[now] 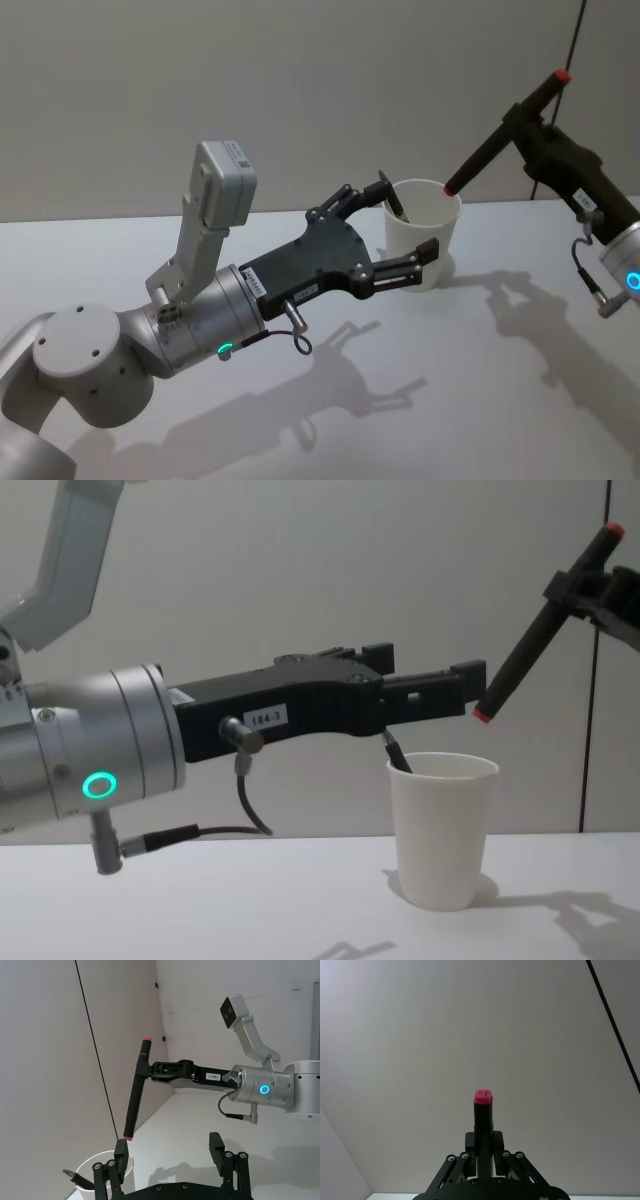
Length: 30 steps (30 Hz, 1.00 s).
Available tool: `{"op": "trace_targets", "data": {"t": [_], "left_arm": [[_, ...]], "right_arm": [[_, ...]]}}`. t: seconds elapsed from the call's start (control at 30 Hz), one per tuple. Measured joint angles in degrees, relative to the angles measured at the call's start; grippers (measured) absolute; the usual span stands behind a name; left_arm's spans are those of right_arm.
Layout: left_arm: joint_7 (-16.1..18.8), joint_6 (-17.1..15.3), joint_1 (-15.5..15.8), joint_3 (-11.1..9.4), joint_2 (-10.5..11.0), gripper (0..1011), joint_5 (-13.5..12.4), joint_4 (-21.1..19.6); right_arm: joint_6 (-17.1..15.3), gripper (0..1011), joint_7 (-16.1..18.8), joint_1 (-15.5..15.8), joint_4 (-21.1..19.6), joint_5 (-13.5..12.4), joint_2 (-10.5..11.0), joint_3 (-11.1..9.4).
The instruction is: Place the pen into the pen holder.
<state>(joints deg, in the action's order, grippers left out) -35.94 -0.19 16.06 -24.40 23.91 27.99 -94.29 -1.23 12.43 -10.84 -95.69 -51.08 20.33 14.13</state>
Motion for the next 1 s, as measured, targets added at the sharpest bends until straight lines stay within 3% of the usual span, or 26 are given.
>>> {"op": "trace_targets", "data": {"t": [0.23, 0.6, 1.0], "left_arm": [[0.00, 0.00, 0.00, 0.00, 0.00, 1003, 0.00, 0.00], [0.00, 0.00, 0.00, 0.00, 0.00, 1003, 0.01, 0.00], [0.00, 0.00, 0.00, 0.00, 0.00, 1003, 0.01, 0.00]], "right_arm": [[1.06, 181, 2.11, -1.95, 3.30, 3.34, -0.55, 0.19], [4.98, 182, 5.60, -4.95, 8.97, 11.38, -1.61, 0.91], [8.44, 181, 9.85, -7.60, 14.92, 14.61, -3.04, 1.61]]}}
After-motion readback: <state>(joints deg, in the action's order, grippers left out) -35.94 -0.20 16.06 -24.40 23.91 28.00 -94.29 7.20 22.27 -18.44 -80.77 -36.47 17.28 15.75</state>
